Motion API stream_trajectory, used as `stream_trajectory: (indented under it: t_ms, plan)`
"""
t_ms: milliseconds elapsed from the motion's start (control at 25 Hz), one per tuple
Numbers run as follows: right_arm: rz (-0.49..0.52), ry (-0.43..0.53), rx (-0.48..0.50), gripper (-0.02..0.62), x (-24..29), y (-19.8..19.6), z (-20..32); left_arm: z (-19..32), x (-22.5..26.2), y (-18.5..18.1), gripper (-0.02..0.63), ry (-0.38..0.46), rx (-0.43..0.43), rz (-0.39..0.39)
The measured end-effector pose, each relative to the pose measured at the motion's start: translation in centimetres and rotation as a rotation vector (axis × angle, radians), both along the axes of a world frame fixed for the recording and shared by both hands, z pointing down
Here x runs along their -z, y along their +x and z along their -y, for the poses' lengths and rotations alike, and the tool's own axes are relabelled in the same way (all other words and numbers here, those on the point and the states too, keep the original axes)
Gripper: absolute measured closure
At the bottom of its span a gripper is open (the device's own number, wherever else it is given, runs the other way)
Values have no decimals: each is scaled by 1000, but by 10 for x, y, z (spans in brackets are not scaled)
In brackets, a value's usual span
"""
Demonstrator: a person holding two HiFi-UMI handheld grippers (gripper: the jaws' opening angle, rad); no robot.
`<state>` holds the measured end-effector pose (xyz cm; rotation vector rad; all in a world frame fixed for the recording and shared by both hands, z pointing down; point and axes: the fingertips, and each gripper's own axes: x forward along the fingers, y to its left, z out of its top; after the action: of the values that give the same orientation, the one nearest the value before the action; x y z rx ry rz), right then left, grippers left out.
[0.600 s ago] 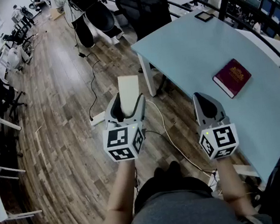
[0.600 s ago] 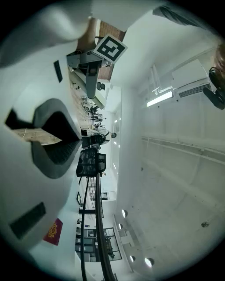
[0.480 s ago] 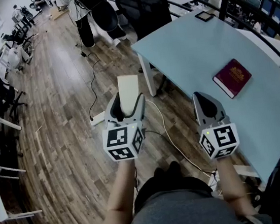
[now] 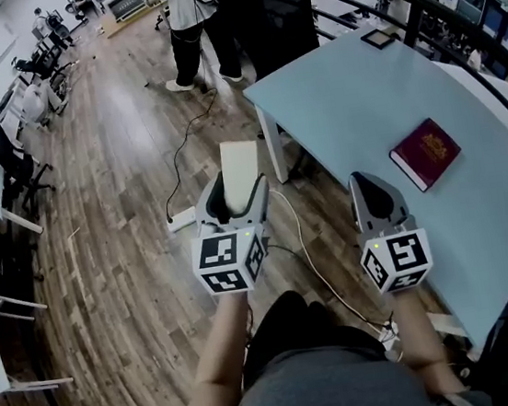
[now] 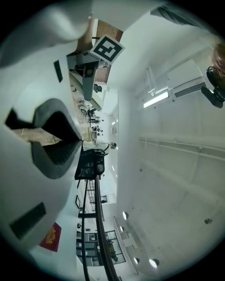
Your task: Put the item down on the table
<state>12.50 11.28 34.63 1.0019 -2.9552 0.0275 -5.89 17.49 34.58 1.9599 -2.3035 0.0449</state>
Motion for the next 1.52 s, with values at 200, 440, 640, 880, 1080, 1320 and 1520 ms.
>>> stream_trajectory:
  t_ms: [200,440,640,880,1080,1320,1520]
  plan:
    - [0,-5,37,592,-1,-14,10,13,0,-12,296,5,11,-16]
    - [0,-2,30,592,-6,-37,47,56,-4,-39,296,19,20,-20]
    - [-2,-4,21,592,-12,-72,93,109,-19,-70,296,4,4,-36]
    - [5,-40,-14,592,-17,-123,148,171,-23,-119,296,-13,-22,-48]
    - [-6,-36,-39,592,-15,-156,188,216,-18,-152,296,-12,-51,-37]
    - [-16,-22,-99,592,-11,-175,227,258,-21,-180,296,-12,-91,-52]
    - [-26,-14,-141,592,-10,-179,246,283,-29,-185,296,-25,-130,-53]
